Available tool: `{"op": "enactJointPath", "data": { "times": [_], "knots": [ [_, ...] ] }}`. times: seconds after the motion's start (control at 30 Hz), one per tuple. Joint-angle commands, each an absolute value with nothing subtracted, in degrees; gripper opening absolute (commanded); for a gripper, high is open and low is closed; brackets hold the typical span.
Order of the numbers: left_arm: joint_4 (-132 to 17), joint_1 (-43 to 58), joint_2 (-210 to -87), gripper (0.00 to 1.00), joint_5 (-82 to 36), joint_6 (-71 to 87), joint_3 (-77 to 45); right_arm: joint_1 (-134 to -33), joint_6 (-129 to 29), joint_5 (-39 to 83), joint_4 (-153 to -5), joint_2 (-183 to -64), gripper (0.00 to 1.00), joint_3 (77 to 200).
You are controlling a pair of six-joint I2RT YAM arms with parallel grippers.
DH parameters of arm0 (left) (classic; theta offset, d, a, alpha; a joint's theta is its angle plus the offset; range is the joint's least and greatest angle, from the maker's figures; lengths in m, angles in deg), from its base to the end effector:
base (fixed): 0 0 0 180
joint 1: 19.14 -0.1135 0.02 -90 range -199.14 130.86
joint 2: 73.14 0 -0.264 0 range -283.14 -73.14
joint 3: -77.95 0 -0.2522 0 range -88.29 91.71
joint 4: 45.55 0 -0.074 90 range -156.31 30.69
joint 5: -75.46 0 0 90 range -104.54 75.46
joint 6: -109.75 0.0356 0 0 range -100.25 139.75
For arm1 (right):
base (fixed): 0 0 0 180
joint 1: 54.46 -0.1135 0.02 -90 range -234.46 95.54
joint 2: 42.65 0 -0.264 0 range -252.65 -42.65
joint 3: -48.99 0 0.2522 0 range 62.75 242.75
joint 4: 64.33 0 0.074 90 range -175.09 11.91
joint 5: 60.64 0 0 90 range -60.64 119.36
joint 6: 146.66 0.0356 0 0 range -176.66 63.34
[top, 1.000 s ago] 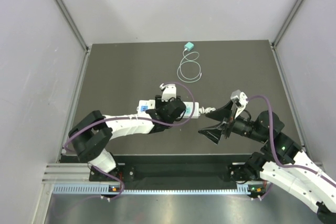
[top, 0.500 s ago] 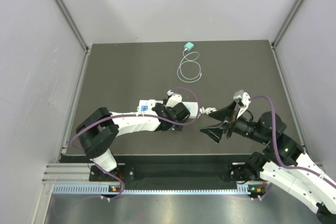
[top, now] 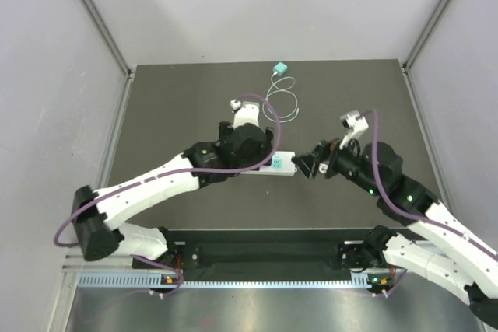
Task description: Insert the plug
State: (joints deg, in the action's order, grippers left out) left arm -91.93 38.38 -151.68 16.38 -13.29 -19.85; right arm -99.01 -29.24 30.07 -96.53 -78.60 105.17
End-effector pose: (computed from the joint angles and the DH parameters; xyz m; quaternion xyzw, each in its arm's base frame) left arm 0.1744 -0.2399 0.3174 0.0827 0.8855 -0.1028 0.4455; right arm 0.1073 0.1050 0.3330 -0.1119 0.7689 0.3660 0.5122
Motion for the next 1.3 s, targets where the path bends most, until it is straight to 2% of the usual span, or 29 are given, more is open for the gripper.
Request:
{"op": "enactJointPath", "data": {
  "times": [0.0,0.1,0.13,0.2,0.33,0.4,0.5,0.57,0.67,0.87,1.07,1.17,1.27],
  "knots": [
    [-92.99,36.68,-144.52,0.98,21.07,-11.9,-16.84,-96.3,-33.62,38.67,-94.36,-88.92,0.97,113.01],
    [-86.33,29.23,-138.72,0.98,5.3,-3.4,-20.08,-91.47,-32.94,37.72,-91.47,-99.64,0.79,117.94],
    [-84.38,28.16,-135.75,0.98,3.23,-2.5,-23.22,-88.85,-32.15,37.54,-88.93,-102.3,0.67,119.52],
    [-81.83,24.92,-131.87,0.98,-0.89,-3.01,-27.1,-85.59,-29.6,38.58,-86.37,-109.66,0.55,121.45],
    [-81.81,19.89,-127.73,0.98,-6.44,-4.87,-31.33,-82.32,-28.36,39.56,-78.46,-120.94,0.54,124.54],
    [-84.43,19.27,-127.19,0.95,-6.29,-2.06,-31.17,-81.53,-32.13,34.66,-71.96,-127.25,0.56,126.81],
    [-88.75,19.18,-126.31,0.9,-4.0,2.16,-32.91,-81.44,-36.96,26.93,-70.62,-136.58,0.6,133.38],
    [-89.81,19.18,-125.26,0.86,-2.33,4.79,-34.23,-81.53,-40.38,21.92,-71.32,-144.12,0.66,136.83],
    [-90.6,19.18,-124.47,0.82,-1.71,6.47,-36.61,-81.53,-43.73,21.36,-73.52,-153.17,0.65,143.07],
    [-84.19,19.18,-119.29,0.8,-4.96,7.62,-45.66,-81.44,-47.34,24.6,-74.31,-164.01,0.63,151.87],
    [-83.75,19.18,-116.21,0.75,0.22,8.23,-46.62,-81.53,-48.31,25.41,-74.49,-168.77,0.61,155.04],
    [-82.6,19.18,-115.15,0.75,0.75,8.67,-47.42,-81.7,-49.28,24.97,-76.34,-169.21,0.57,154.6],
    [-82.43,19.18,-115.06,0.75,3.29,8.76,-47.51,-81.7,-50.51,26.72,-76.16,-167.55,0.39,152.15]
  ]
}}
